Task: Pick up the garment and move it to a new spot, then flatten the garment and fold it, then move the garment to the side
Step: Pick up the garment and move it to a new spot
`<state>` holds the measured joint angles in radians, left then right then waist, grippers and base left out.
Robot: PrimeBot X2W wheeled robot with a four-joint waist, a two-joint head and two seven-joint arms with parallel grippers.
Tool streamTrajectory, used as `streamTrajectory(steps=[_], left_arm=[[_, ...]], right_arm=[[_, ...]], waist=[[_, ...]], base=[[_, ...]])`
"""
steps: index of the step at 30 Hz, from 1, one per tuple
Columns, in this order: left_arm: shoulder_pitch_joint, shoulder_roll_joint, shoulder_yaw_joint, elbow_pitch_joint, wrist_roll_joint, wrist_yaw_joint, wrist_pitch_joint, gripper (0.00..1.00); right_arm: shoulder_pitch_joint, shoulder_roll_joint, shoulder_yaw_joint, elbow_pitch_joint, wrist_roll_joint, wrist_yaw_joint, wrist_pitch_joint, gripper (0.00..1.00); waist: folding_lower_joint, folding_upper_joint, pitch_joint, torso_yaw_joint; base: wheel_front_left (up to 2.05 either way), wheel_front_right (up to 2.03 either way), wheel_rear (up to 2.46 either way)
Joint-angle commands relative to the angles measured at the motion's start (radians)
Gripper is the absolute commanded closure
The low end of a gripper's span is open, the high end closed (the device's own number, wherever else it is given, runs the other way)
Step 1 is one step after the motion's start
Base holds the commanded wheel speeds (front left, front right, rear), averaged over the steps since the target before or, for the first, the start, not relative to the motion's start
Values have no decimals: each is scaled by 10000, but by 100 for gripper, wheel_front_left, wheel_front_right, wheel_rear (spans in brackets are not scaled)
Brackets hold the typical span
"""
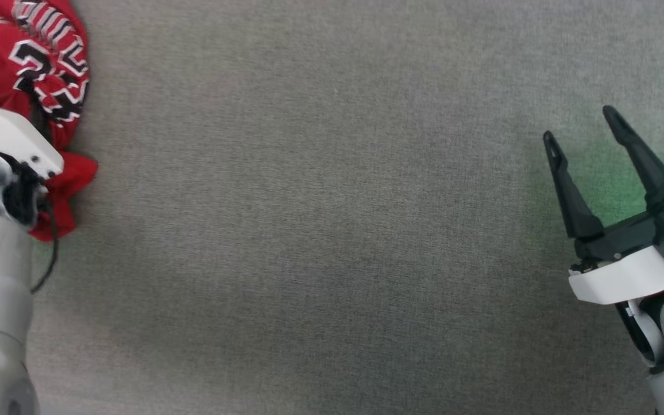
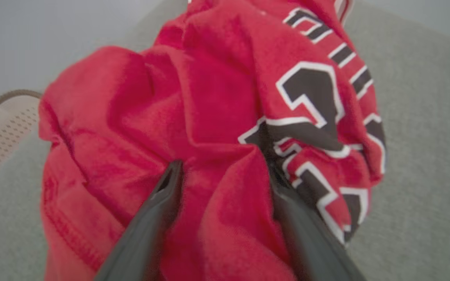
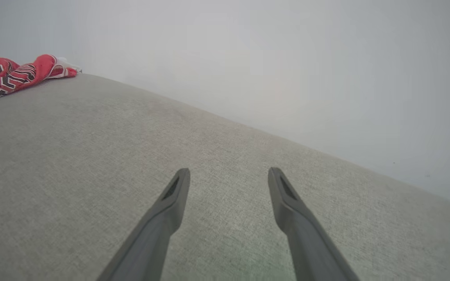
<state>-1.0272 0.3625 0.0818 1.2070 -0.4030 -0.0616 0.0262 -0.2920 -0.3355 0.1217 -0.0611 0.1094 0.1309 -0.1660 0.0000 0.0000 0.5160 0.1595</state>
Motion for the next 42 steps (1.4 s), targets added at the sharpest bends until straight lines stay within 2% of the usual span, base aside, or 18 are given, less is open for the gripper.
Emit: streamTrajectory(steps=[1,9,11,14,15,16,20,27,36,42], left_arm=[[-143,-27,39,270,-114,83,500,0],[123,-454,-349,1122,-100,515,4097,0],[271,-552,-456,1221,-108,428,4868,0],[293,-534,-417,1256,-232,405,5064,2],[273,-474,-332,1238,-321,467,4748,87],[248,-388,-297,1218,-339,437,4567,100],[-169,192,-228,851,-361,206,3665,100],[-1014,1032,-743,104,183,-277,2167,100],[-1535,1316,-1789,-620,894,-590,1272,100],[-1646,1276,-2578,-1534,1041,-682,1489,100]], right_arm=[[-83,-33,-28,-102,-61,-1,51,0],[-228,-116,-1,-383,-55,-3,240,0],[-250,-117,-2,-408,-58,-3,288,0],[-286,-114,-34,-413,-36,-3,317,0],[-301,-95,-59,-391,-40,-3,322,0],[-310,-60,-82,-371,-54,-3,296,0],[-269,84,-235,-234,-87,-3,131,0],[-58,409,-497,197,-36,-3,-219,0],[188,987,-730,730,-74,-3,-553,0],[419,1391,-966,1076,-142,-3,-766,0]], waist=[[0,0,252,-168],[0,0,587,-317],[0,0,639,-348],[0,0,694,-374],[0,0,697,-381],[0,0,679,-384],[0,0,455,-299],[0,0,-544,20],[0,0,-1889,202],[0,0,-2718,171]], base=[[0,0,0],[0,0,0],[0,0,0],[0,0,0],[0,0,0],[0,0,0],[0,0,0],[0,0,0],[0,0,0],[0,0,0]])
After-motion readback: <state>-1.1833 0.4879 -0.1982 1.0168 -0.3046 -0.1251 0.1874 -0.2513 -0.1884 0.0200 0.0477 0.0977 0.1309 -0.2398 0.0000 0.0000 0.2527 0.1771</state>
